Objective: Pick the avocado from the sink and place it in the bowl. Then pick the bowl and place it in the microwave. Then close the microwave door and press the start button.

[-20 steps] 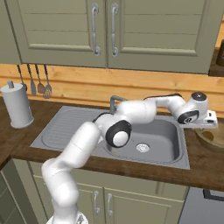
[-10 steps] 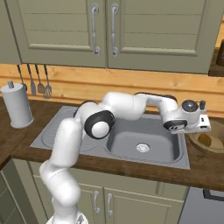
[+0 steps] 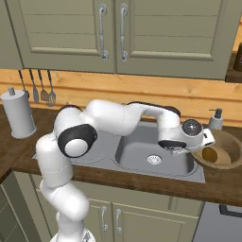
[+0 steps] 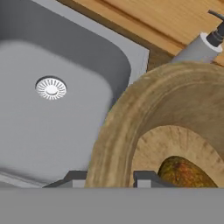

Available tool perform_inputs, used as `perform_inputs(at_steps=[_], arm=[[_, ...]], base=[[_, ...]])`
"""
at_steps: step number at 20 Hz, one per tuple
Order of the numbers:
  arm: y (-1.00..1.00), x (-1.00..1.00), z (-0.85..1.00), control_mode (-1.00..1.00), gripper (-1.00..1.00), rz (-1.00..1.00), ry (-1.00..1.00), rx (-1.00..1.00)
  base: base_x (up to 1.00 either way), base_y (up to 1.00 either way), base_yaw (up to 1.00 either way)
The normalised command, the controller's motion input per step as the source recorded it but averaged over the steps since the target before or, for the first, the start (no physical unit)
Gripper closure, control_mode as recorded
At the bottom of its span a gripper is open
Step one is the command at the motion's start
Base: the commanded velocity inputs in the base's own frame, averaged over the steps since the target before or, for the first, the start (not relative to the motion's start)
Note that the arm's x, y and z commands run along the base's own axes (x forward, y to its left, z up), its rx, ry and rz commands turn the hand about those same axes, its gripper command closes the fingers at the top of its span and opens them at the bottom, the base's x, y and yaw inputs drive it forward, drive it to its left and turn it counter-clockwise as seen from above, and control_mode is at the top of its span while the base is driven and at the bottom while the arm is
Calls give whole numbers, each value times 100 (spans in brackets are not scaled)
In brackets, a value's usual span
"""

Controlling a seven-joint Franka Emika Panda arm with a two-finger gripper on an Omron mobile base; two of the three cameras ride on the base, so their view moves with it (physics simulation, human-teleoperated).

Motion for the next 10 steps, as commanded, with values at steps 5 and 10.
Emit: perform_inputs(at_steps=[5, 10], arm=[[56, -45, 88, -100, 100, 27, 4, -14], [57, -37, 88, -100, 100, 33, 9, -14]], base=[[0, 0, 0], [0, 0, 0]])
